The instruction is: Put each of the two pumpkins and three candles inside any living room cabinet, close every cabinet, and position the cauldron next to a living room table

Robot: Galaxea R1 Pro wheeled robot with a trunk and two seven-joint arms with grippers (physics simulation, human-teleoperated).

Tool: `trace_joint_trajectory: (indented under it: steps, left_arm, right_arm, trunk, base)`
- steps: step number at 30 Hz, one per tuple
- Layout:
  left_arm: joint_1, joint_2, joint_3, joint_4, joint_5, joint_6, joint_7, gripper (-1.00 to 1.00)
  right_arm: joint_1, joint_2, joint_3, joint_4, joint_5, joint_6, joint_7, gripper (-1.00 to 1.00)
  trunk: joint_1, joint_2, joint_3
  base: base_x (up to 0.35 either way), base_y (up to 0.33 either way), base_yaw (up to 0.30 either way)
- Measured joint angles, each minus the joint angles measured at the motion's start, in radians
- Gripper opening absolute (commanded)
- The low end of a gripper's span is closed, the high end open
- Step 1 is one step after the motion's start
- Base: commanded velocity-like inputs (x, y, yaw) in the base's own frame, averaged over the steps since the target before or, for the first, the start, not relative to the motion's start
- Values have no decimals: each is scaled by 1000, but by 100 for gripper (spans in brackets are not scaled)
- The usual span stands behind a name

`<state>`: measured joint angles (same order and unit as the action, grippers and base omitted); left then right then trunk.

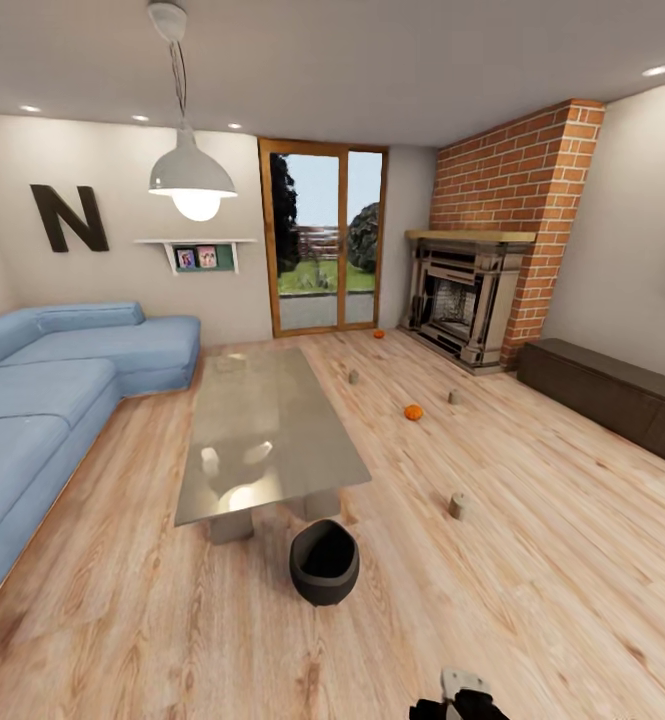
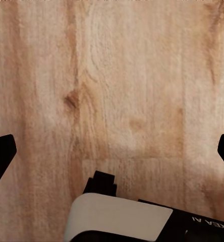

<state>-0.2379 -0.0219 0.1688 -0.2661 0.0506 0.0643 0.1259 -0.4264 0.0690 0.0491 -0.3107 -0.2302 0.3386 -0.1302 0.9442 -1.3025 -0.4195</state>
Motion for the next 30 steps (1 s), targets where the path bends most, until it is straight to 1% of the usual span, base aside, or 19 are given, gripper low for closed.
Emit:
trace_joint_trajectory:
  steps: [7, 9, 10, 11, 12, 13, 14, 15, 16, 17, 18, 20, 21, 22, 24, 25, 26, 27, 30]
  left_arm:
    - [0, 1, 5, -2, 2, 9, -8, 100]
    - [-1, 1, 9, -9, 3, 34, -17, 100]
    - [-5, -1, 10, -18, 4, 73, -20, 100]
    - [-10, -5, 11, -40, 4, 134, -21, 100]
    - [-18, -9, 11, -78, 5, 212, -22, 100]
    - [-27, -20, 11, -161, 6, 344, -23, 100]
    - [-33, -30, 11, -224, 6, 430, -21, 100]
    - [-34, -36, 11, -261, 6, 473, -20, 100]
    - [-37, -45, 11, -317, 7, 534, -19, 100]
    - [-38, -52, 10, -358, 6, 576, -18, 100]
    - [-39, -57, 10, -385, 6, 601, -16, 100]
    - [-40, -62, 8, -408, 4, 617, -15, 100]
    - [-41, -66, 2, -417, 4, 617, -15, 100]
    - [-41, -68, -8, -425, 4, 617, -14, 100]
    - [-41, -69, -40, -434, 4, 616, -14, 100]
    - [-41, -69, -49, -434, 4, 615, -14, 100]
    - [-41, -70, -68, -434, 4, 613, -14, 100]
    - [-41, -71, -89, -435, 4, 610, -14, 100]
    - [-41, -73, -158, -435, 5, 606, -14, 100]
  right_arm:
    - [7, 0, 0, -1, -1, -20, 0, 100]
    - [7, 1, 0, -4, -4, -17, 1, 100]
    - [7, 1, -1, -6, -5, -14, 1, 100]
    - [7, 1, -2, -7, -7, -12, 2, 100]
    - [7, 1, -3, -8, -9, -7, 2, 100]
    - [3, 1, -5, -9, -12, 20, 1, 100]
    - [-3, 1, -7, -10, -13, 64, 0, 100]
    - [-11, 1, -9, -10, -14, 101, -2, 100]
    - [-28, 0, -13, -11, -14, 165, -11, 100]
    - [-44, -3, -20, -11, -15, 212, -27, 100]
    - [-53, -9, -33, -11, -16, 239, -45, 100]
    - [-59, -19, -66, -8, -17, 239, -71, 100]
    - [-60, -23, -92, -6, -16, 220, -82, 100]
    - [-61, -26, -116, -4, -16, 199, -90, 100]
    - [-63, -30, -145, -2, -17, 175, -97, 100]
    - [-64, -30, -150, -2, -17, 171, -99, 100]
    - [-65, -31, -156, -1, -17, 165, -100, 100]
    - [-66, -32, -160, -1, -17, 159, -101, 100]
    - [-67, -38, -165, -1, -16, 151, -101, 100]
  trunk:
    - [-27, 49, 22]
    - [-34, 63, 28]
    - [-38, 70, 31]
    - [-42, 77, 34]
    - [-46, 84, 37]
    - [-50, 91, 41]
    - [-54, 98, 44]
    - [-58, 105, 47]
    - [-61, 112, 50]
    - [-65, 119, 53]
    - [-69, 126, 56]
    - [-77, 140, 62]
    - [-81, 147, 65]
    - [-84, 154, 69]
    - [-92, 168, 75]
    - [-96, 175, 78]
    - [-100, 182, 81]
    - [-104, 189, 84]
    - [-104, 189, 84]
  base:
    - [0, 0, -193]
    - [0, 0, -157]
    - [0, 0, -79]
    - [0, 0, -50]
    - [0, 0, -26]
    - [0, 0, -16]
    - [0, 0, -13]
    - [0, 0, -8]
    - [0, 0, -5]
    - [0, 0, -3]
    - [0, 0, -2]
    - [0, 0, -1]
    - [0, 0, 0]
    - [0, 0, 0]
    - [0, 0, 0]
    - [0, 0, 0]
    - [0, 0, 0]
    - [0, 0, 0]
    - [0, 0, 0]
